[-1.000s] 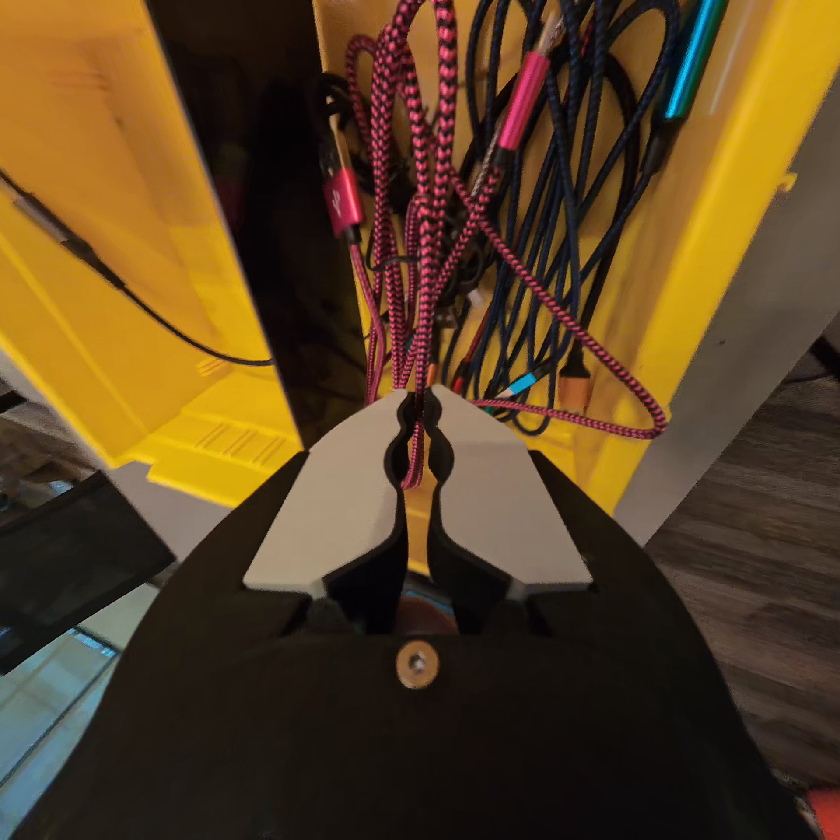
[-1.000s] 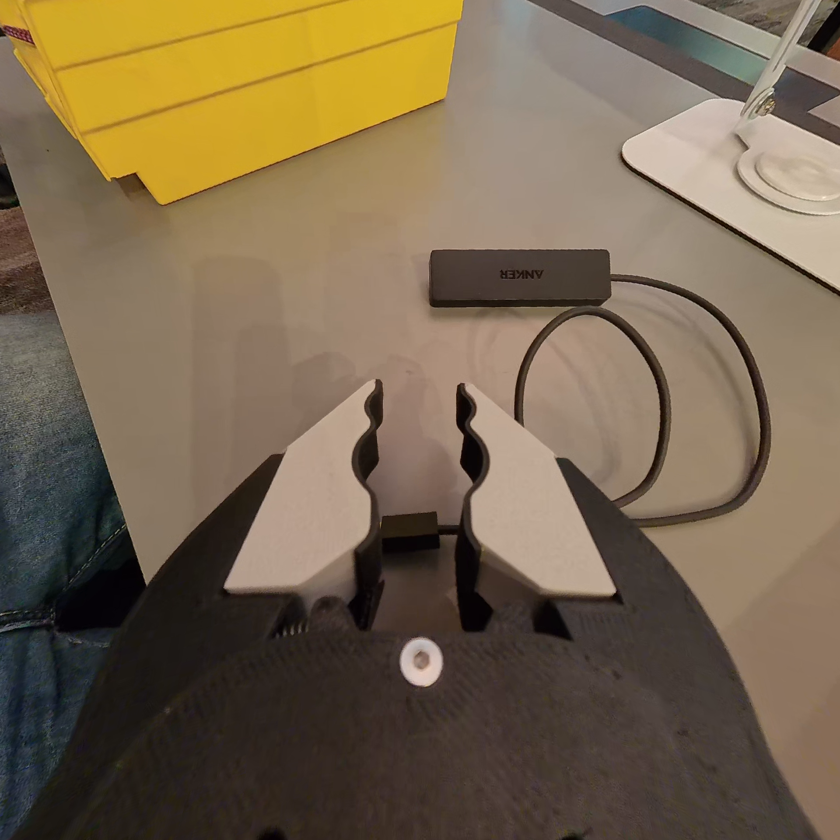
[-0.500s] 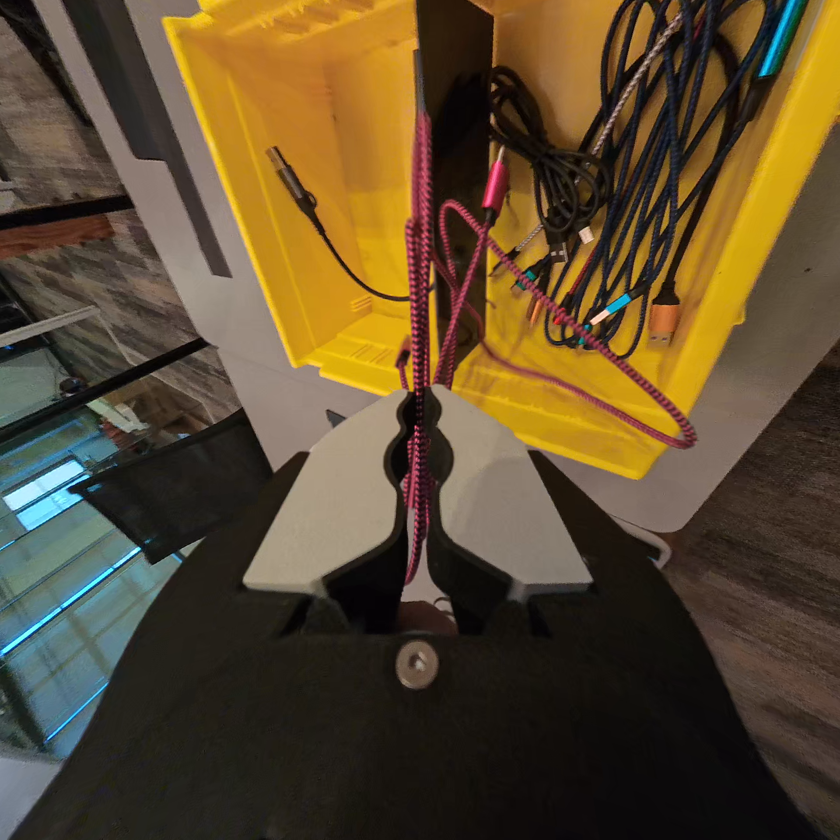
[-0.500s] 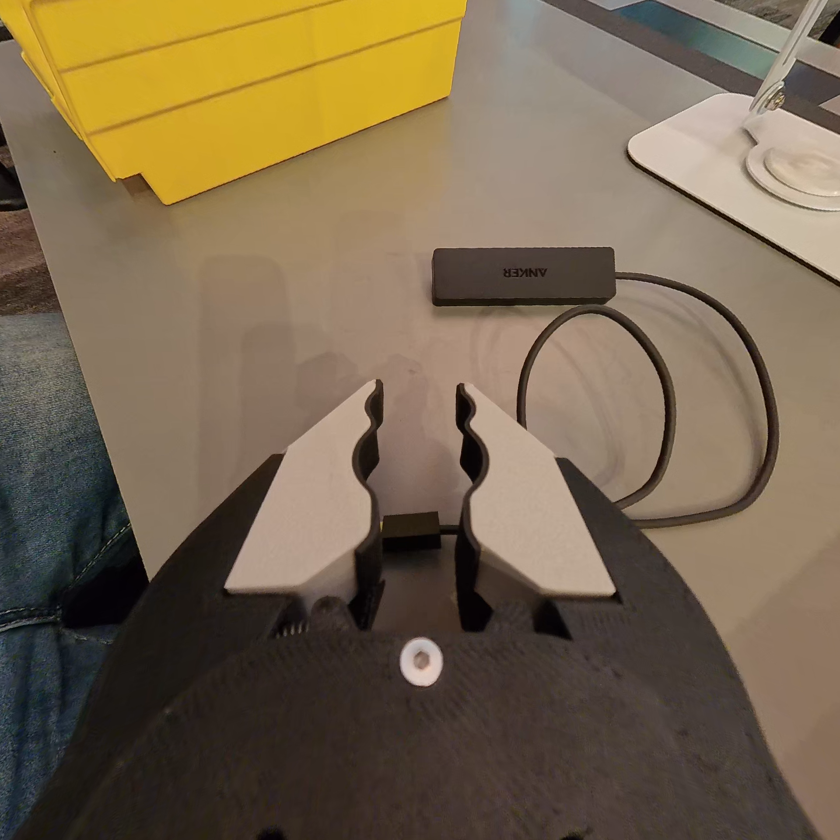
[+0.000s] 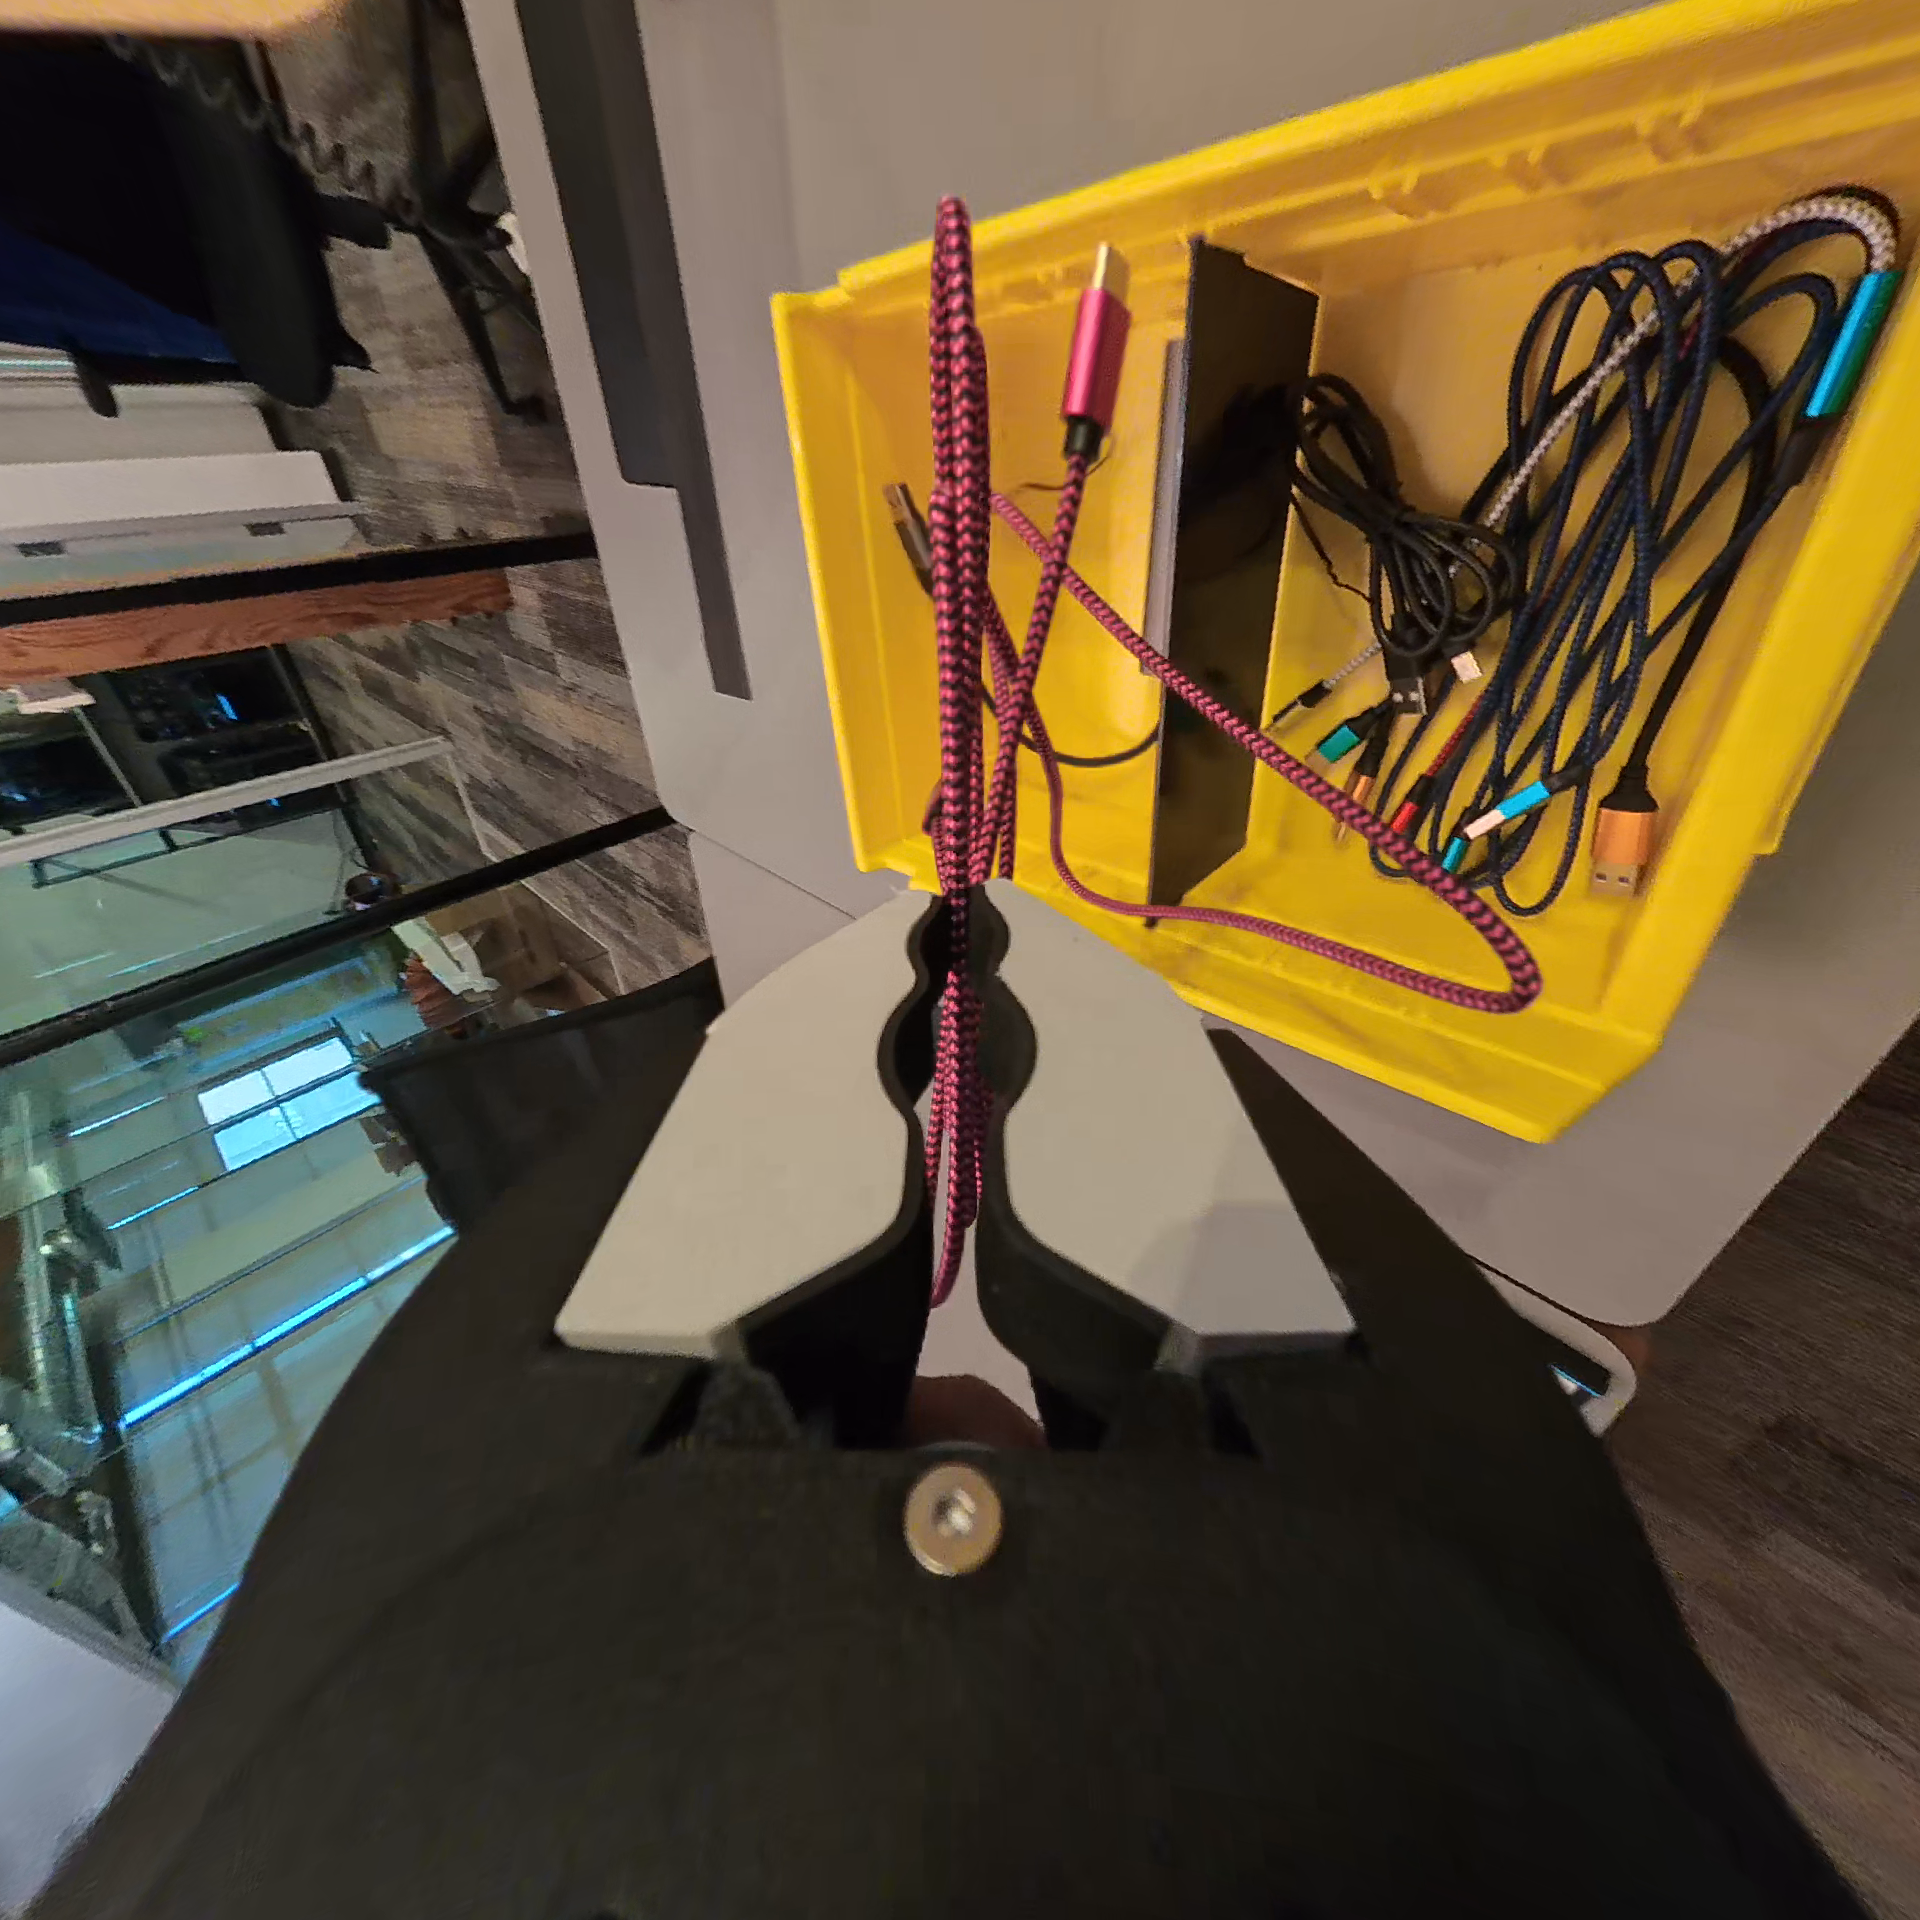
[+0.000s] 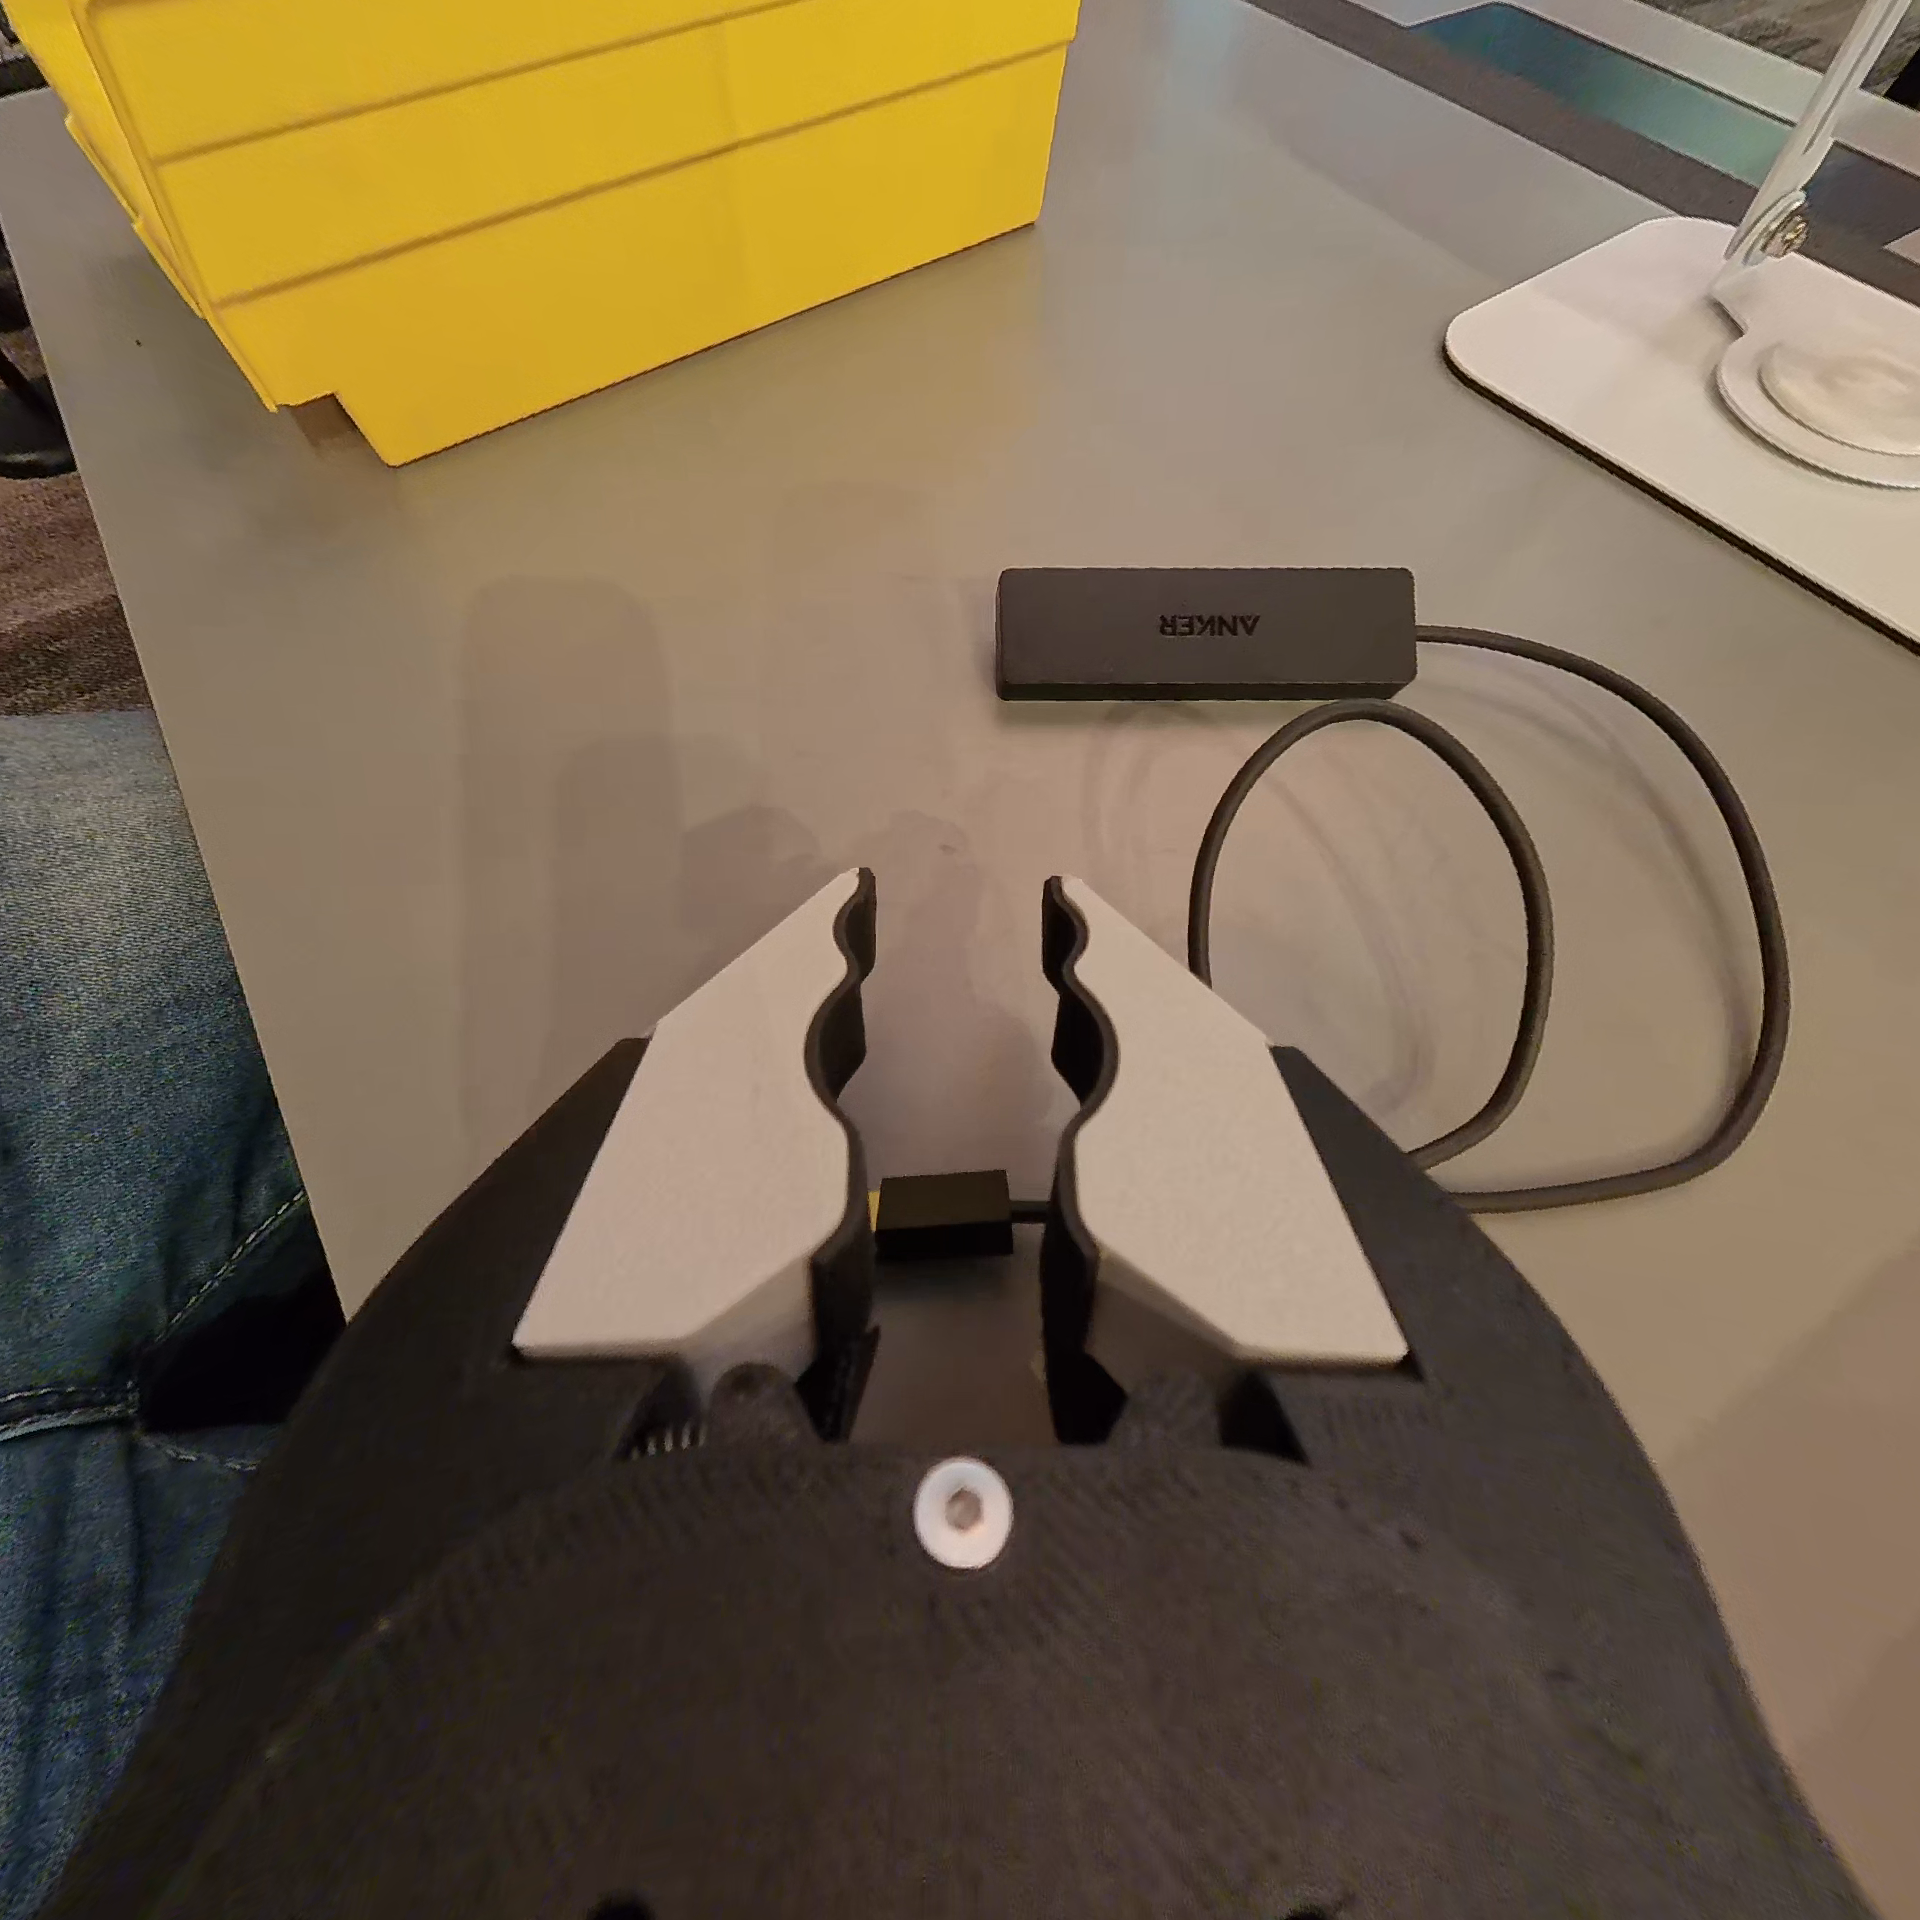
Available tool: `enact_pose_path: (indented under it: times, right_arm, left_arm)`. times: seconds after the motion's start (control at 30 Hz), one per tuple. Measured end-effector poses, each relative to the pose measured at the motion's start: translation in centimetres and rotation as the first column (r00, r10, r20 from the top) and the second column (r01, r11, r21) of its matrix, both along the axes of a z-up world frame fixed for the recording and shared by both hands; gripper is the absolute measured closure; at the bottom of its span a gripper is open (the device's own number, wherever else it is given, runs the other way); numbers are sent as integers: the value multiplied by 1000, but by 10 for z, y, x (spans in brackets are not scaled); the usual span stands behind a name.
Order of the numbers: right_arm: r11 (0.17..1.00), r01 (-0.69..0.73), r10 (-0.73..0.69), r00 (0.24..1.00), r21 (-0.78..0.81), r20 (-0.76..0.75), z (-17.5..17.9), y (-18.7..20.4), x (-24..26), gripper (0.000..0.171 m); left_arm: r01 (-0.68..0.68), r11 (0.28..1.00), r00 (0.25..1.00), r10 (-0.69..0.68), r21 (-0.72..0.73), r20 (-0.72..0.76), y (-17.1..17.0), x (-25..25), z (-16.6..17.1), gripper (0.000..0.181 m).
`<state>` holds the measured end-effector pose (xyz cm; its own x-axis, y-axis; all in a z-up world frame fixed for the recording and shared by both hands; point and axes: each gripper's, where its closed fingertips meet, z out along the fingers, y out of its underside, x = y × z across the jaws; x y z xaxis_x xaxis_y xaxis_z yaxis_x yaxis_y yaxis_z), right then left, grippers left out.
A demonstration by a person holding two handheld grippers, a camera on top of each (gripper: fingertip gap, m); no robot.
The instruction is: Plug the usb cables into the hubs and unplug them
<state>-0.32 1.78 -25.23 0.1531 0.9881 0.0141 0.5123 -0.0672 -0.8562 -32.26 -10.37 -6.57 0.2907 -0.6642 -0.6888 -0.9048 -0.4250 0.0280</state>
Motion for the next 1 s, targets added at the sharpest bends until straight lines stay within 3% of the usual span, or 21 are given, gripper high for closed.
enact_pose_path:
  times: [0.3,0.43,0.6,0.77,1.0]
  right_arm:
    - [1000,1,-1,1000,-7,-4,0,0,0,141]
    - [1000,9,-10,1000,-23,-20,2,2,1,141]
    - [998,26,-30,998,-64,-54,6,7,3,142]
    - [997,28,-33,997,-77,-65,8,8,5,142]
    - [996,25,-31,997,-88,-74,9,8,6,141]
  left_arm:
    - [105,982,993,-113,157,40,29,55,46,179]
    - [183,961,977,-202,205,73,54,106,45,178]
    - [268,942,946,-297,203,129,87,170,11,178]
    - [296,946,933,-317,134,172,108,214,-49,179]
    - [280,960,943,-276,2,185,106,220,-126,177]
